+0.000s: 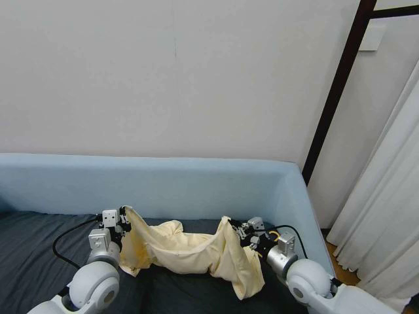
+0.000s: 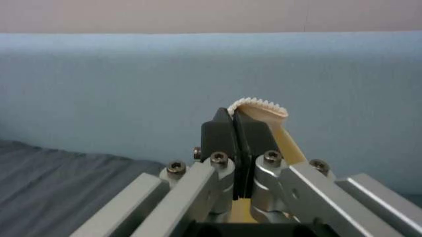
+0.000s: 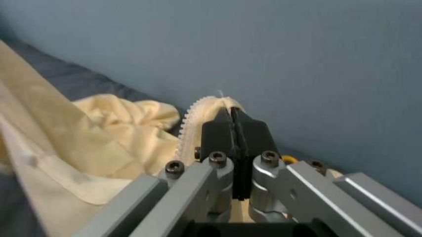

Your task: Pick up the clothes from the sofa and hang them on the clothes hanger.

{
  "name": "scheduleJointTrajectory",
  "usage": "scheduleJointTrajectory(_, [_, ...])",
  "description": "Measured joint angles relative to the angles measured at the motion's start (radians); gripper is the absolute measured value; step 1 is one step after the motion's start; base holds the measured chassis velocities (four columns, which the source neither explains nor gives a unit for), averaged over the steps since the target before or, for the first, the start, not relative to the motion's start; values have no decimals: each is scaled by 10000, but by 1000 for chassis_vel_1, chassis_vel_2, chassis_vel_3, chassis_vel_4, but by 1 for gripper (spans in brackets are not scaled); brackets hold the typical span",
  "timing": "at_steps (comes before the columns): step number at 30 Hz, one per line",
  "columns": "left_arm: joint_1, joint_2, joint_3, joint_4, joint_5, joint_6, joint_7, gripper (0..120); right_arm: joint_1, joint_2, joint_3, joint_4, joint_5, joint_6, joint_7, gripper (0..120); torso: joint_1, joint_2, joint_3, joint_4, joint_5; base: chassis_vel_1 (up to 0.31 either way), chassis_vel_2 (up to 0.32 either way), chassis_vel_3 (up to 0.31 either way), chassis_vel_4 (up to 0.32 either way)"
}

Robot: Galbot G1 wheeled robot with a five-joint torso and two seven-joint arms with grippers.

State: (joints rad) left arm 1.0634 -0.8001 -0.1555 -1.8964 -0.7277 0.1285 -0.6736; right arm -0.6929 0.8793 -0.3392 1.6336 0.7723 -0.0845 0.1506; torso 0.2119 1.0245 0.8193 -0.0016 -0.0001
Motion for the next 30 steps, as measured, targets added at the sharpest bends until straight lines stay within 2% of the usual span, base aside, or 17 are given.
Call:
scheduleJointTrajectory(2, [-71,-178,47,271,192,-145,153,0,107,402,-82,-535,-243,-15,207,0,1,0,0,1,2,0,0,0,0])
scheduleJointTrajectory(3, [-187,-375,76,853,554,-389,255,0,65,672,0,-636,208,-60,140,10,2,0,1,3,0,0,0,0,0])
scheduleJointTrajectory(4, [-214,-410,72,1063,688,-470,310,0,-35,597,89,-271,837,-424,266,16,1,0,0,2,0,0,0,0,0])
scheduleJointTrajectory(6, [-222,-422,62,1156,734,-490,323,0,-93,538,145,-56,1156,-729,443,20,1,0,0,2,0,0,0,0,0])
scheduleJointTrajectory(7, [-228,-432,45,1226,767,-499,325,0,-152,464,208,153,1445,-1097,691,23,2,0,0,2,0,0,0,0,0])
scheduleJointTrajectory(8, [-239,-448,7,1337,821,-500,320,0,-263,317,316,537,1912,-2004,1533,30,1,0,0,1,-2,0,0,0,0])
scheduleJointTrajectory(10, [-247,-457,-12,1385,853,-501,317,0,-303,265,355,684,2069,-2416,1928,32,1,0,0,0,-2,0,0,0,0])
scheduleJointTrajectory(12, [-283,-488,-98,1544,964,-501,296,0,-466,21,613,1113,2645,-4266,3231,45,1,0,-1,-1,0,0,0,0,0])
scheduleJointTrajectory(13, [-285,-499,-134,1566,980,-500,291,0,-518,-60,729,1114,2713,-4718,3410,50,1,0,0,-1,-1,0,0,0,0])
scheduleJointTrajectory(15, [-280,-509,-175,1566,987,-501,289,0,-540,-113,815,967,2604,-4948,3426,53,1,0,0,-2,1,0,0,0,0])
scheduleJointTrajectory(18, [-125,-518,-277,1454,987,-570,287,0,-340,18,893,-471,1023,-4704,2433,68,1,-1,0,-1,2,0,0,0,0])
scheduleJointTrajectory(19, [-125,-518,-277,1454,987,-570,287,0,-340,18,893,-471,1023,-4704,2433,68,1,-1,0,-1,2,0,0,0,0])
scheduleJointTrajectory(24, [179,-486,-435,1085,1006,-618,235,0,94,636,971,-2944,-1034,-3512,-119,88,1,-1,0,2,3,0,0,0,0])
scheduleJointTrajectory(25, [179,-486,-435,1085,1006,-618,235,0,94,636,971,-2944,-1034,-3512,-119,88,1,-1,0,2,3,0,0,0,0])
scheduleJointTrajectory(27, [263,-505,-467,949,1035,-626,190,0,300,923,1034,-3807,-1436,-3211,-895,97,1,0,0,0,0,0,0,0,0])
scheduleJointTrajectory(29, [340,-543,-496,819,1069,-629,147,0,575,1349,1084,-4861,-1887,-2857,-1246,100,1,0,1,1,2,0,0,0,0])
scheduleJointTrajectory(30, [340,-543,-496,819,1069,-629,147,0,575,1349,1084,-4861,-1887,-2857,-1246,100,1,0,1,1,2,0,0,0,0])
